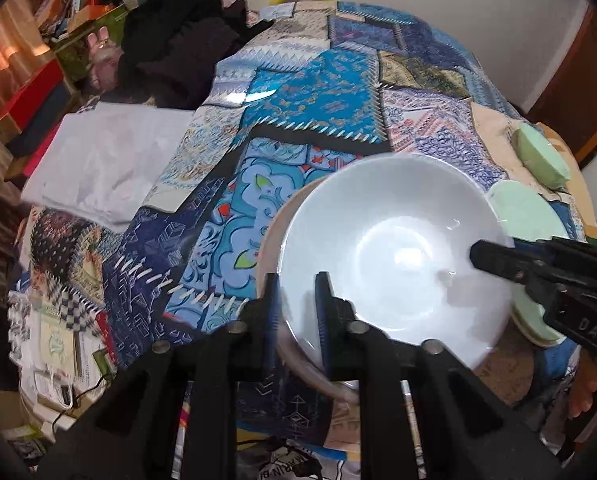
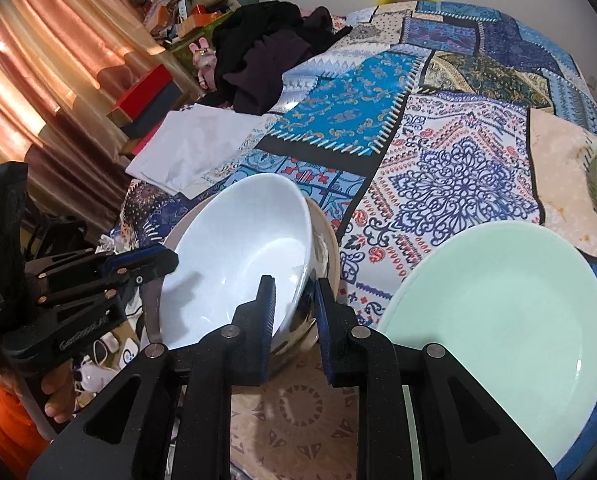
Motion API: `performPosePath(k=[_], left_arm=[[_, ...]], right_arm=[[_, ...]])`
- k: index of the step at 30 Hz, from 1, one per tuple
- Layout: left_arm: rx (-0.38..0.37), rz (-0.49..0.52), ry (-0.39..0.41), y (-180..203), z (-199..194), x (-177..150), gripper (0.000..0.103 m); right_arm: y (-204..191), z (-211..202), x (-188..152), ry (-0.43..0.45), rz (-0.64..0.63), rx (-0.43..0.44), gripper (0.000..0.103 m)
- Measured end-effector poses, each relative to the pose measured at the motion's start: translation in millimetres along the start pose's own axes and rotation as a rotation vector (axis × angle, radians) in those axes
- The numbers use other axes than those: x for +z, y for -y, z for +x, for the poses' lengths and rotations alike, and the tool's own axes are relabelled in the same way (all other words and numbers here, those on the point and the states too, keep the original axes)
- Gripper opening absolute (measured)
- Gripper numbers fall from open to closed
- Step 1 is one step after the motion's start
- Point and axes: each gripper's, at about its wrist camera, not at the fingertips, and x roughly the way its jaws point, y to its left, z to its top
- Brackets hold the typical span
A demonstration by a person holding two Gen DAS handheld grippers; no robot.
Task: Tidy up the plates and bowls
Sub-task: 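Lower the white spotted bowl into the pink bowl and open both grippers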
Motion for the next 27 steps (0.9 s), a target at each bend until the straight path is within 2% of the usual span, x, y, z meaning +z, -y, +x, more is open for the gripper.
performPosePath(k=[4, 6, 14, 17, 19, 22, 27], left_arm=[[-0.008, 0.075, -0.004, 18, 2, -1, 0.012], [-0.001, 0.082, -0.012, 22, 6, -1, 0.012], [0.010, 0.018, 0.004, 11, 2, 4, 0.012], [0.017, 0.006, 0.025, 11, -5, 8, 0.013], [0.015, -0.002, 0.035, 12, -10, 10, 0.020], [0.020, -0.003, 0.059, 16, -18, 12, 0.033], [0.018, 0.034, 0.114, 36, -39, 21, 0.047]], right_arm=[[0, 5, -3, -0.012, -0.004, -0.004, 0.018], [3, 7, -3, -0.015, 0.002, 0.000, 0.018], [1, 4, -2, -0.026, -0.016, -0.004, 0.019], [1, -8, 0, -0.001, -0.030, -0.027, 0.026], [3, -18, 1, 0.029, -0.038, -0.045, 0.037], [11, -36, 2, 0.067, -0.036, -0.060, 0.042], [34, -69, 4, 0.133, 0.001, -0.092, 0.048]])
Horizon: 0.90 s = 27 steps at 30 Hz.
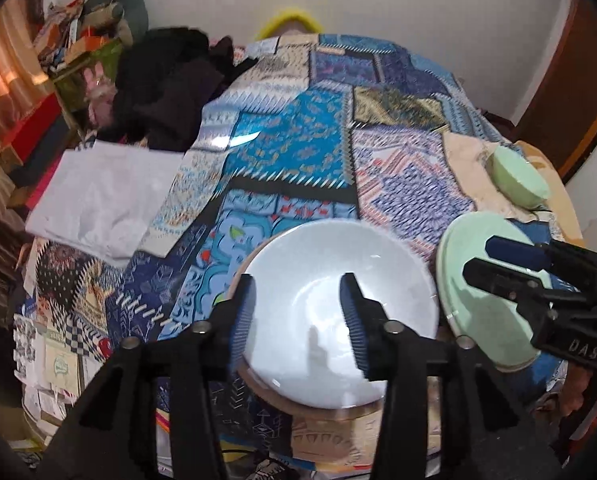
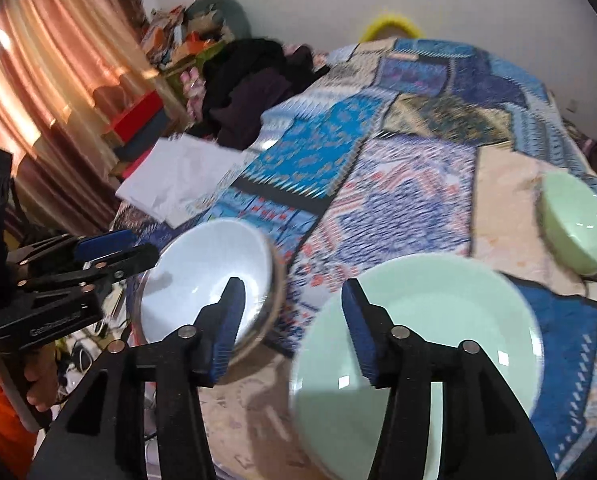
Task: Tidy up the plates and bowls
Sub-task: 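Lower the white spotted bowl into the pink bowl and open both grippers, then move both grippers to the mint green bowl and close on its rim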
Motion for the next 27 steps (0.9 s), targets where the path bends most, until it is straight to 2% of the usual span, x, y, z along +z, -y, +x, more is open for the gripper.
performPosePath(k=[3, 6, 10, 13, 18, 27], left_arm=[[-0.007, 0.029, 0.048, 15, -14, 10, 0.057], [-0.014, 0.059, 0.090, 31, -27, 20, 0.069], [-0.031, 0.102, 0.127, 58, -36, 37, 0.078], [-0.053, 0.133, 0.145, 82, -38, 51, 0.086], [-0.071, 0.195, 0.151, 124, -28, 70, 0.088], [-0.132, 0.258, 0.086, 194, 21, 110, 0.088]], right_arm=[[18, -21, 4, 0.038, 0.019, -0.026, 0.050], [35, -43, 7, 0.087, 0.029, -0.069, 0.056], [61, -72, 9, 0.158, 0.044, -0.127, 0.063], [82, -88, 10, 0.194, 0.064, -0.164, 0.063], [121, -106, 9, 0.228, 0.112, -0.230, 0.063], [201, -103, 4, 0.210, 0.231, -0.343, 0.063]])
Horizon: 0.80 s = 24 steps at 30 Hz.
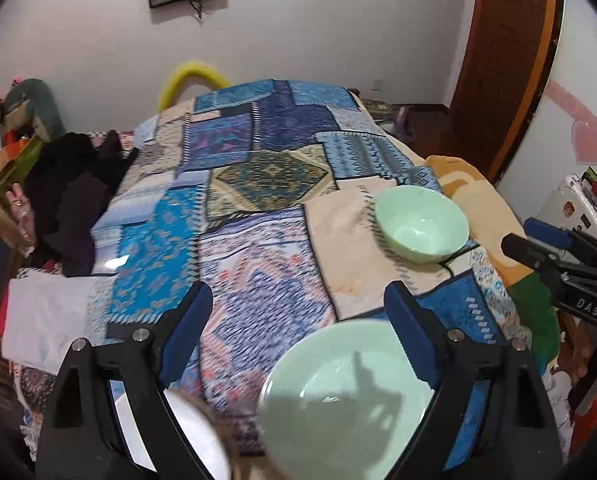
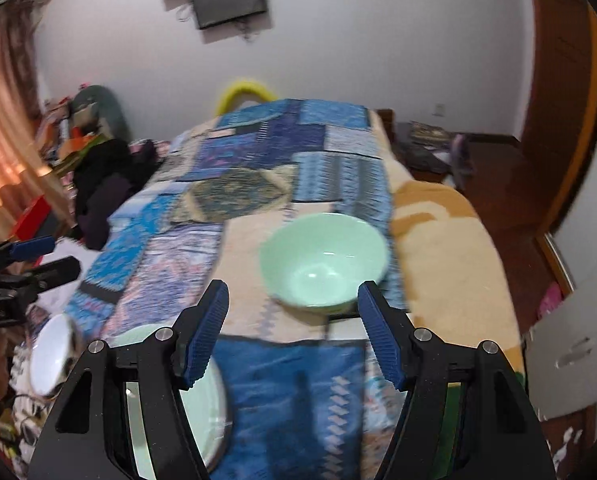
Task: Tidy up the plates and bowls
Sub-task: 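Move both grippers to the mint green bowl and close on its rim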
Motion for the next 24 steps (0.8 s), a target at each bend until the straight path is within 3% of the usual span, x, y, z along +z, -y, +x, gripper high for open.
performPosePath(k=[8, 13, 20, 24], left_arm=[[-0.026, 0.002, -0.083, 16, 64, 28, 0.088], [-0.039, -0.008, -0.145, 21, 104, 37, 0.088], [-0.067, -0.002, -0.223, 32, 150, 44, 0.088], [-0.071, 0.007, -0.239, 37, 165, 48, 0.088]], right_arm=[[42, 57, 9, -0.044, 0.061, -0.058, 0.063], [56, 90, 12, -0.095, 0.079, -0.066, 0.039], [63, 124, 10, -0.184, 0.095, 0.003, 0.023], [56, 130, 7, -0.212, 0.049, 0.013, 0.022]])
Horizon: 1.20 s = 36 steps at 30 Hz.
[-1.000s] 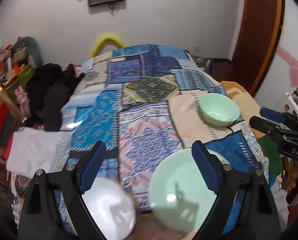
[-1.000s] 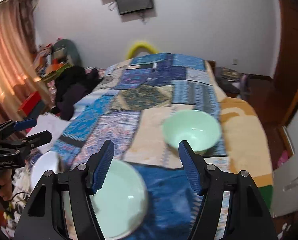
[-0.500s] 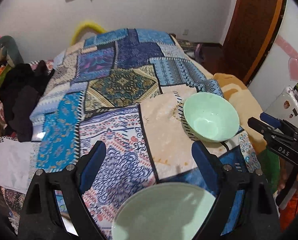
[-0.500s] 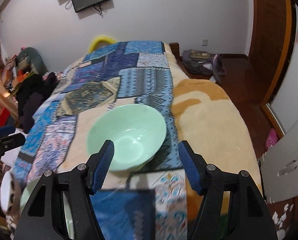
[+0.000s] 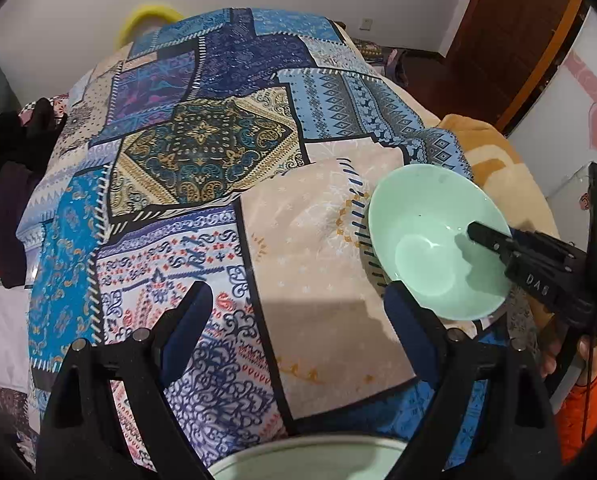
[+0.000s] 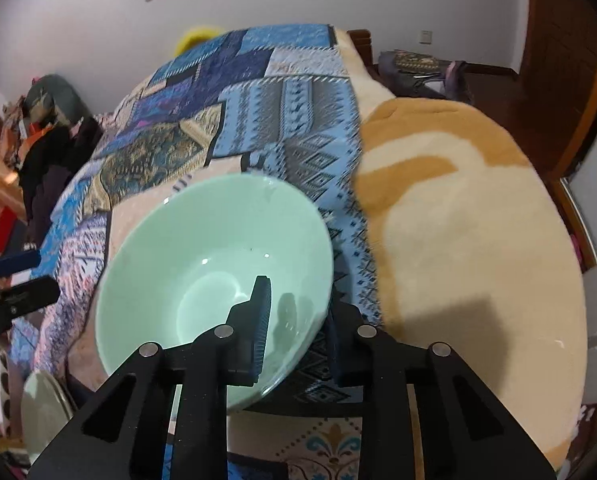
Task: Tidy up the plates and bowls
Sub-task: 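Move both grippers to the mint green bowl and close on its rim, then lift the mint green bowl with both grippers and carry it toward the stack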
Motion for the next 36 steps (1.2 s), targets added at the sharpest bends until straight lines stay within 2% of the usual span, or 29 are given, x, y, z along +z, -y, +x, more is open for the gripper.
performPosePath(k=[8, 13, 14, 19, 22, 28, 36], left_arm=[[-0.007, -0.009, -0.035, 3, 26, 6, 0.086], [-0.025, -0.013, -0.087, 5, 44, 6, 0.061], [-0.029, -0.010, -0.102, 7, 49, 6, 0.059], [-0.055, -0.004, -0.151, 10, 63, 0, 0.029], [-0.073, 0.001, -0.151, 14, 63, -3, 0.017], [-0.058, 0.011, -0.134, 19, 54, -8, 0.017], [-0.050, 0.009, -0.095, 19, 19, -20, 0.017]], right_arm=[[-20, -2, -6, -0.017, -0.105, 0.044, 0.022], [-28, 3, -8, -0.039, -0.115, 0.096, 0.022], [-30, 4, -8, -0.041, -0.117, 0.099, 0.022], [-34, 4, -8, -0.058, -0.105, 0.107, 0.022], [-36, 2, -8, -0.064, -0.091, 0.098, 0.022], [-40, -8, -14, -0.069, -0.074, 0.110, 0.022], [-51, -36, -20, -0.032, -0.070, 0.124, 0.022]])
